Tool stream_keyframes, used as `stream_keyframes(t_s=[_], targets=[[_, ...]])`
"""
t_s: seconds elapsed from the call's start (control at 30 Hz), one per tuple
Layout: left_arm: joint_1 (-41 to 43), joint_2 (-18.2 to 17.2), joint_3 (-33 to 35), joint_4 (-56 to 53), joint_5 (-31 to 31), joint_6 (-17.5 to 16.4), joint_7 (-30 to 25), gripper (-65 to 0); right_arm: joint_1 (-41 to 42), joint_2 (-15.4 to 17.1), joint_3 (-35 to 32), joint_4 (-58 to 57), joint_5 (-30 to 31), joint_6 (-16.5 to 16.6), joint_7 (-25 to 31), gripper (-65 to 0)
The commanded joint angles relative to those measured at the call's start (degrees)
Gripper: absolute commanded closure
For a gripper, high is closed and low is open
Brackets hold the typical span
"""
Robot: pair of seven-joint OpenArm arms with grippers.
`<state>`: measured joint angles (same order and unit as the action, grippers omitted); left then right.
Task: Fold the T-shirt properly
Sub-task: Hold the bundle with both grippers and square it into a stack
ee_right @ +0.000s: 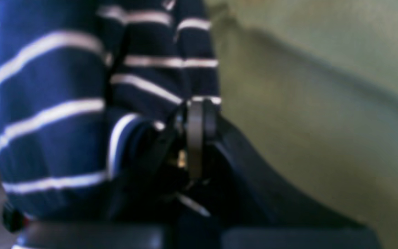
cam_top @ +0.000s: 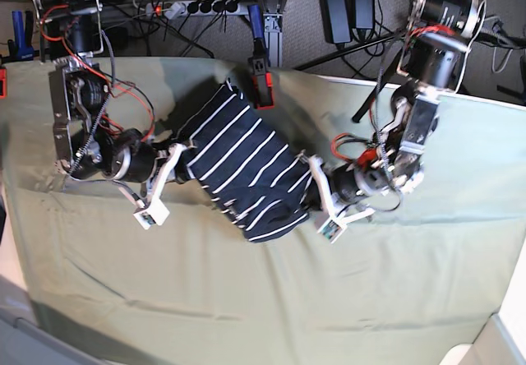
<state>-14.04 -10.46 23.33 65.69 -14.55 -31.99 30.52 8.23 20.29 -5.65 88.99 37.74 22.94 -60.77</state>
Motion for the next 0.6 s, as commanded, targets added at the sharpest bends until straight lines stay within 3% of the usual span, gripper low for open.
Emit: stream_keyframes(t_s=[0.0, 0.1, 0.57], targets=[[-0.07, 1.20, 2.25, -2.32, 4.28, 2.01, 5.77, 0.0, 0.17, 0.83, 0.33, 1.62, 0.96, 4.35, 0.50, 0.0], [-1.38, 3.52, 5.60, -4.44, 6.43, 4.83, 4.15, 0.0, -2.34, 0.94, 0.35, 3.02, 0.90, 4.35, 0.46, 0.0], [-2.97, 13.73, 7.96, -4.74, 9.68, 4.76, 3.37, 0.0, -12.57, 0.79, 0.35, 10.54, 1.70, 4.37, 0.28, 0.0]])
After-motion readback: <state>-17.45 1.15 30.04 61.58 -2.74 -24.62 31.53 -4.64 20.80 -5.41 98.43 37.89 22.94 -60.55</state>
